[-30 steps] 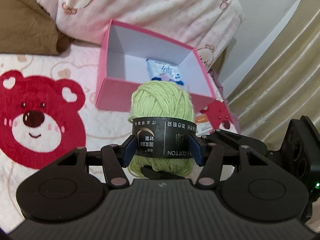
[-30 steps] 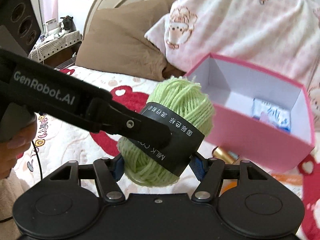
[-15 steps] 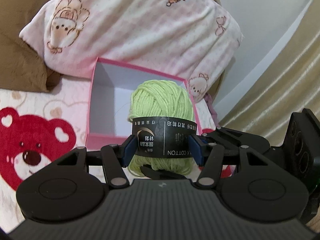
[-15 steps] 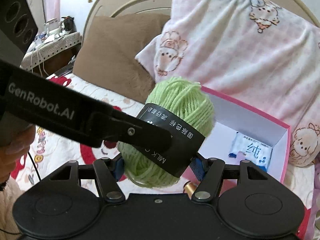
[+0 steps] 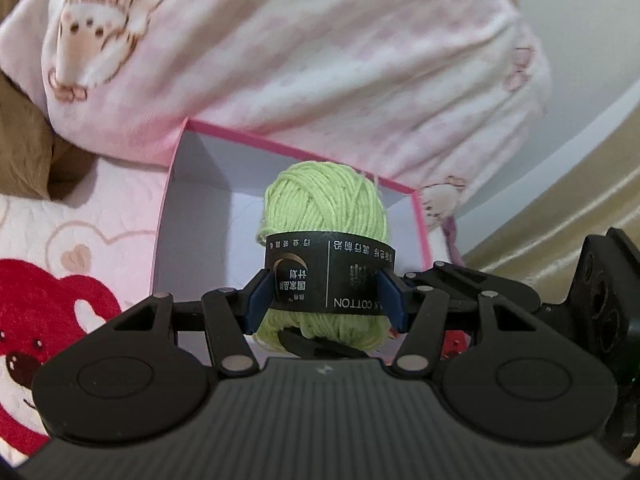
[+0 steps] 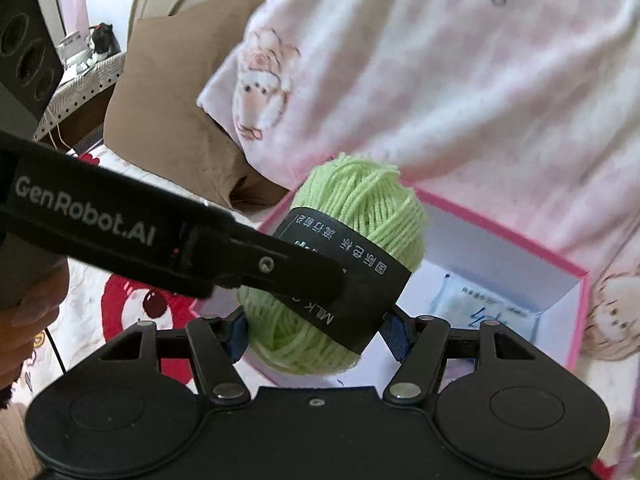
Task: Organize objects
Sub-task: 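Lift the green yarn ball with the left tool into the pink box, then open the left tool to release the yarn and withdraw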
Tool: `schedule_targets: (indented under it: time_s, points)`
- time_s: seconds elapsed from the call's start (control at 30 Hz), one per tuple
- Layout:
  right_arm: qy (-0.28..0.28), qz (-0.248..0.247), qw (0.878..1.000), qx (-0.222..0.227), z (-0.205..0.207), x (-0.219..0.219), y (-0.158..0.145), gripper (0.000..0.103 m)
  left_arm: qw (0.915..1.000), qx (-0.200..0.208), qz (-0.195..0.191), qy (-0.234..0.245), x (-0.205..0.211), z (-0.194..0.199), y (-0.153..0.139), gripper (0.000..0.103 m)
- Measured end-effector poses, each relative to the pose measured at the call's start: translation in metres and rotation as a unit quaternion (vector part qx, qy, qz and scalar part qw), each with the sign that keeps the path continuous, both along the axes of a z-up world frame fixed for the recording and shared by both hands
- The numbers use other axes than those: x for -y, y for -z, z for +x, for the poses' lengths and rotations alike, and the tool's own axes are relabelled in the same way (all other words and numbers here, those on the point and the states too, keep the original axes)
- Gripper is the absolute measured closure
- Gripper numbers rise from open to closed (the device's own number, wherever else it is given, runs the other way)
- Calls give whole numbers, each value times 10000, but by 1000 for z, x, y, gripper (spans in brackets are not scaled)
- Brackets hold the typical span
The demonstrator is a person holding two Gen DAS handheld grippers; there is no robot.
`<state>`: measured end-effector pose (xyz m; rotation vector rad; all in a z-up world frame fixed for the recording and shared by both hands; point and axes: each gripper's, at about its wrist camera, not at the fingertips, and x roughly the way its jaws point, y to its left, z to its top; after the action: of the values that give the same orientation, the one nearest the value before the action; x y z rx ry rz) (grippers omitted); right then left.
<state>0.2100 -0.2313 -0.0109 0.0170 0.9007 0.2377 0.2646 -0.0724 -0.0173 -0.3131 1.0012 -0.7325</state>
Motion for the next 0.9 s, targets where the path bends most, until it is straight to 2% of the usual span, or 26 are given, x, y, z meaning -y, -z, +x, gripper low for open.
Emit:
schedule_targets:
  time_s: [0.27,0.47,0.57,0.6,0.7,0.77,0.8,0.83,0.9]
  points:
    - [-3,-42,9984,-556,50,22,46,34,9993,-280,236,-112,29,42,42,47]
    - [-35,-117,9965,-822,71,22,72,34,9979,-430,473,-117,39,55,66,48]
    - [18,-80,9954,-951,78,23,82,33,9969,-358,692,-71,46,59,74,47]
    - [55,18,9951,-988,77,24,82,30,9970,-351,680,-91,47,60,75,48]
    - [12,52,9959,-898,72,28,78,29,9965,-262,774,-160,50,60,75,52]
    - [-17,27,9966,-829,67,32,77,30,9943,-108,1046,-148,55,60,75,56]
    - [-25,15,9968,-800,65,33,76,32,9931,-45,1158,-170,57,59,76,57]
    - [-38,-2,9970,-775,63,34,76,41,9928,-4,1191,-162,59,59,76,57]
    - [9,-56,9973,-726,61,34,77,49,9926,6,1199,-200,61,62,78,57]
